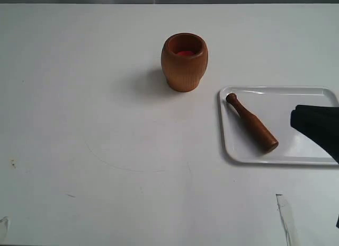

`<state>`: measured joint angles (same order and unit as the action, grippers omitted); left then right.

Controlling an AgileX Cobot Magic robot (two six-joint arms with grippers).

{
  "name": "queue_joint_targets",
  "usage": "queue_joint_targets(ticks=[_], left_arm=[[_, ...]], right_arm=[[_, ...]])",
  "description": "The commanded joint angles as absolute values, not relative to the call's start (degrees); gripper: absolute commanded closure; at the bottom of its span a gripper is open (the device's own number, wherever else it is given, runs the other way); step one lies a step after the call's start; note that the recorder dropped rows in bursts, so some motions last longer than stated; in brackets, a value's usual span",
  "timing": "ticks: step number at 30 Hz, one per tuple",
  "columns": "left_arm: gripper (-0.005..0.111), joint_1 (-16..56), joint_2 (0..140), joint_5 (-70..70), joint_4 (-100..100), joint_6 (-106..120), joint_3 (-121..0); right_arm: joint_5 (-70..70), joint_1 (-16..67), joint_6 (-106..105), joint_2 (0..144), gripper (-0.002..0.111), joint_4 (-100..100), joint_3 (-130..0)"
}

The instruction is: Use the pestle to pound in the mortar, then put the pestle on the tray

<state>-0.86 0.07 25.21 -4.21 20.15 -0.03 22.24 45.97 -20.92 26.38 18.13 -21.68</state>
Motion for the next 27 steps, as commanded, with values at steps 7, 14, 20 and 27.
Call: queue_joint_targets(ticks=[7,14,20,27], left_arm=[[0.107,-0.4,0.0,25.0,-3.8,19.7,0.0],[0.107,-0.4,0.0,25.0,-3.8,19.7,0.0],[0.107,-0.4,0.0,25.0,-3.8,19.7,0.0],[0.107,-0.4,0.0,25.0,-3.8,19.7,0.0]], right_arm=[[21.1,33.9,-19.5,15.3,0.108,18.4,-21.2],[18.0,17.9,-19.5,3.7,0.108,17.9,-18.6],[11.5,7.5,-19.5,0.0,0.108,17.9,-12.6],[4.4,5.3,-19.5,0.0,0.108,18.1,-4.5]])
